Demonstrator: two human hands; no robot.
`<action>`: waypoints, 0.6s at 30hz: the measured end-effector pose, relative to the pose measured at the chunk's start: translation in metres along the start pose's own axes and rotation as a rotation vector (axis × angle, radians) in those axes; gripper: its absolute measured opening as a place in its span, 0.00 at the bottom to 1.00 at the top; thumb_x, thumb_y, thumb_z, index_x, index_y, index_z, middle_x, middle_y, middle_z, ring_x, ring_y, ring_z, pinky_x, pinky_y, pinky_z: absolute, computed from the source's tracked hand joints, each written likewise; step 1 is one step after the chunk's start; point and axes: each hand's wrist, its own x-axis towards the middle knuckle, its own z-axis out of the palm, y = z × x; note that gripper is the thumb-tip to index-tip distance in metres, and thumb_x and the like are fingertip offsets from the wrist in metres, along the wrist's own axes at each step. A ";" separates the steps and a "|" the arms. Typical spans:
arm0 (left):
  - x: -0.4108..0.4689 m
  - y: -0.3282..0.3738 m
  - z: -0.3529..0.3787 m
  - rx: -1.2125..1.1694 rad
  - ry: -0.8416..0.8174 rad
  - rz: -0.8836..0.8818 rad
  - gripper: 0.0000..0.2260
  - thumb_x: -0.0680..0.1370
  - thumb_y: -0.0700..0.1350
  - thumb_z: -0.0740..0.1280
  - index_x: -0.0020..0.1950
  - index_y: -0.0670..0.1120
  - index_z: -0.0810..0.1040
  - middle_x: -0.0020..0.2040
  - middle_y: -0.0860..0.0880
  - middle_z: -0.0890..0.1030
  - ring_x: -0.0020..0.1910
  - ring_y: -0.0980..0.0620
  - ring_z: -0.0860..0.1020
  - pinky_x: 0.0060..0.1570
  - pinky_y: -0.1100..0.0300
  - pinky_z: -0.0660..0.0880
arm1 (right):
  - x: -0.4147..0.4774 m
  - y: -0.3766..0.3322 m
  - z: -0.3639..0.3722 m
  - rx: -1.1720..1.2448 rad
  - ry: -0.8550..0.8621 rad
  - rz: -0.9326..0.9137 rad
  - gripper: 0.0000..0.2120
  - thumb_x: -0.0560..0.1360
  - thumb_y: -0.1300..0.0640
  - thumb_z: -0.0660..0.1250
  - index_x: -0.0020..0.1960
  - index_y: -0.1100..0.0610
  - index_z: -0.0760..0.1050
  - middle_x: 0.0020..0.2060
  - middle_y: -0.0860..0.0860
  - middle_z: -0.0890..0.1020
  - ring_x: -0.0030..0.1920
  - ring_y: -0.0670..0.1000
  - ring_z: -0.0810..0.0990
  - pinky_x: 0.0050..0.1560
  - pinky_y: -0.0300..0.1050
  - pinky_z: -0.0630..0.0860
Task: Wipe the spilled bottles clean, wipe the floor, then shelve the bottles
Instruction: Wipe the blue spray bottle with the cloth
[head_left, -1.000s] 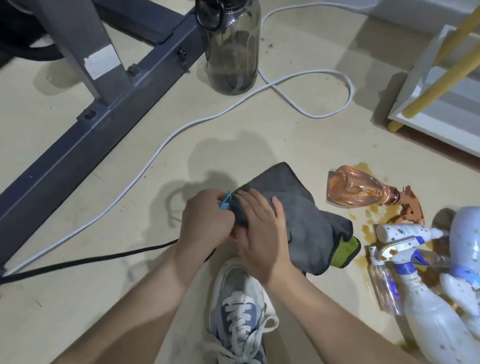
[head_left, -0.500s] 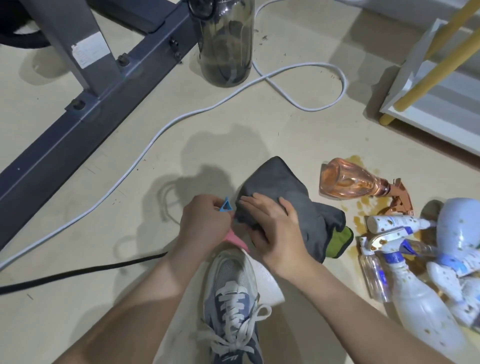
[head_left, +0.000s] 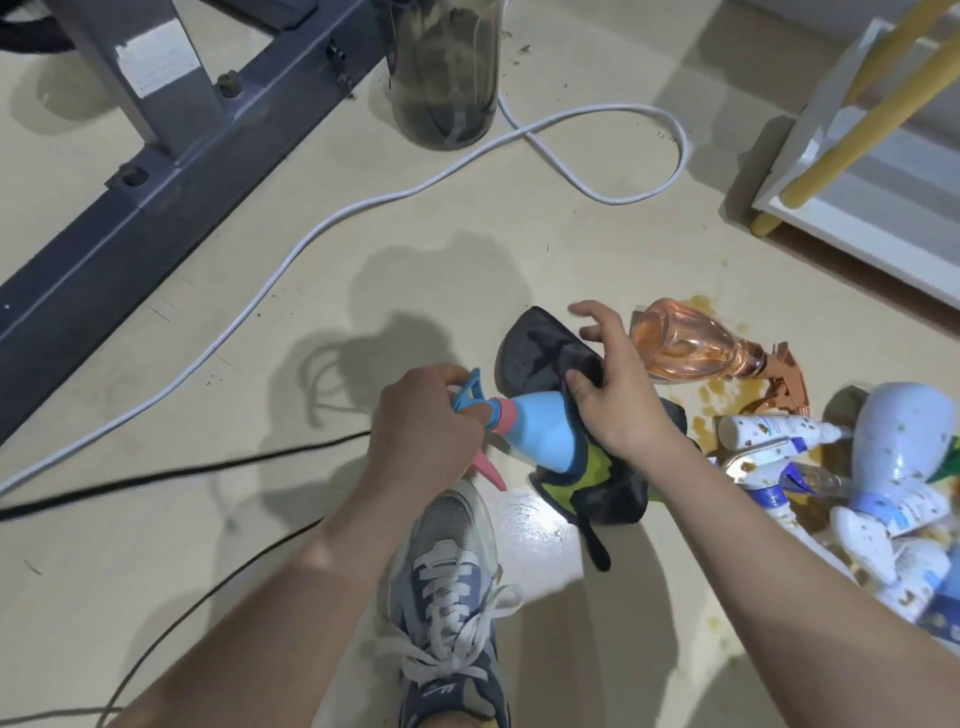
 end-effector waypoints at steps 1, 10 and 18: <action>0.000 0.002 0.001 0.013 0.002 -0.001 0.15 0.73 0.44 0.72 0.60 0.51 0.80 0.48 0.50 0.83 0.48 0.49 0.81 0.52 0.59 0.75 | -0.010 -0.004 0.000 0.004 -0.048 -0.029 0.23 0.74 0.67 0.66 0.63 0.45 0.72 0.58 0.50 0.76 0.61 0.49 0.74 0.66 0.48 0.70; -0.003 0.016 0.008 0.011 -0.023 0.082 0.21 0.73 0.48 0.73 0.66 0.53 0.77 0.41 0.56 0.80 0.42 0.55 0.79 0.40 0.72 0.70 | -0.034 -0.006 -0.001 0.206 -0.080 0.167 0.12 0.66 0.54 0.72 0.48 0.43 0.82 0.53 0.42 0.80 0.56 0.47 0.78 0.58 0.50 0.76; -0.005 0.021 0.012 0.069 -0.006 0.140 0.23 0.72 0.49 0.73 0.67 0.52 0.76 0.57 0.49 0.83 0.56 0.52 0.79 0.57 0.64 0.71 | -0.033 -0.003 -0.011 0.368 -0.097 0.233 0.12 0.73 0.68 0.67 0.50 0.54 0.83 0.46 0.50 0.84 0.39 0.43 0.81 0.39 0.36 0.76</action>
